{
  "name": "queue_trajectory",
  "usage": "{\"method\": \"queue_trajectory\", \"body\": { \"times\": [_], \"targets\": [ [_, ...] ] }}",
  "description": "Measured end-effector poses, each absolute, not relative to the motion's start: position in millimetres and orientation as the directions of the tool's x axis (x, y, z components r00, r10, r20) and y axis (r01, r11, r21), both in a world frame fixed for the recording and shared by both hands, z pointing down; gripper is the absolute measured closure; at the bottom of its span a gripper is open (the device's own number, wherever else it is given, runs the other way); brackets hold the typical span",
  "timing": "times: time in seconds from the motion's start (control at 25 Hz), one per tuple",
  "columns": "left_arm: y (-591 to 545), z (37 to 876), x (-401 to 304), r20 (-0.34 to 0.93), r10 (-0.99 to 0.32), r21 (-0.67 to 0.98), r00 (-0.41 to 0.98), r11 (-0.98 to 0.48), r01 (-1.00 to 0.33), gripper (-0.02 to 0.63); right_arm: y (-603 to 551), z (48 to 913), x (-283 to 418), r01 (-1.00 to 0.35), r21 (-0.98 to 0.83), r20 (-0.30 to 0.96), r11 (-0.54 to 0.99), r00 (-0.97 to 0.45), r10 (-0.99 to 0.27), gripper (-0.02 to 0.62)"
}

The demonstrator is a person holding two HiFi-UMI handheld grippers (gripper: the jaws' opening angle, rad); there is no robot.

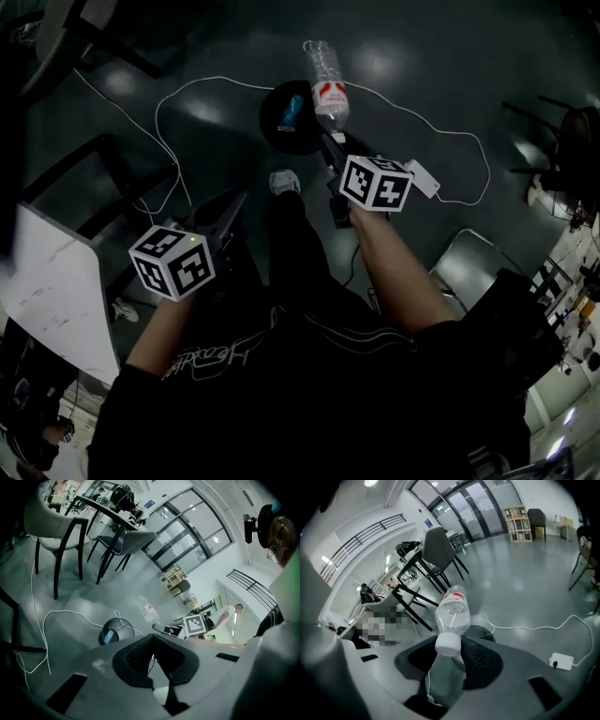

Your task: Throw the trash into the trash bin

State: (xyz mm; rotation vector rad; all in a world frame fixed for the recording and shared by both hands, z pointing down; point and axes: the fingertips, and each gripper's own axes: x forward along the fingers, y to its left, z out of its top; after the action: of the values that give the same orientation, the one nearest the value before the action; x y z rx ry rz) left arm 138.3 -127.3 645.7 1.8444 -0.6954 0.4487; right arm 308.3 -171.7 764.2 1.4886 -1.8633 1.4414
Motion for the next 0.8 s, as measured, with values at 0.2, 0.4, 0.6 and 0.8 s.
{"method": "queue_trajectory", "body": {
  "times": [0.2,0.4,0.6,0.8],
  "targets": [
    [-113.3,678.5,143.8,0.641,-0.2,0.705,0.741,-0.23,-0.671,0.601,-138.8,842.6,309.0,-0.883,-0.456,0.844,-0.111,-0.39,-0.368,0.414],
    [-100.7,702.6,153.6,0.655,-0.156,0.712,0.739,-0.198,-0.673,0.6,-113.8,909.0,324.5,-0.924,-0.367,0.92,-0.11,-0.343,-0.19,0.414],
    [-89.6,710.1,165.6,0.646,-0.131,0.731,0.752,-0.177,-0.659,0.6,-101.6,942.0,317.4,-0.934,-0.349,0.937,-0.079,-0.346,-0.05,0.414],
    [-86.2,718.6,162.0,0.652,-0.132,0.73,0.746,-0.154,-0.665,0.6,-97.7,962.7,314.1,-0.937,-0.338,0.94,-0.091,-0.34,0.01,0.417]
  ]
}}
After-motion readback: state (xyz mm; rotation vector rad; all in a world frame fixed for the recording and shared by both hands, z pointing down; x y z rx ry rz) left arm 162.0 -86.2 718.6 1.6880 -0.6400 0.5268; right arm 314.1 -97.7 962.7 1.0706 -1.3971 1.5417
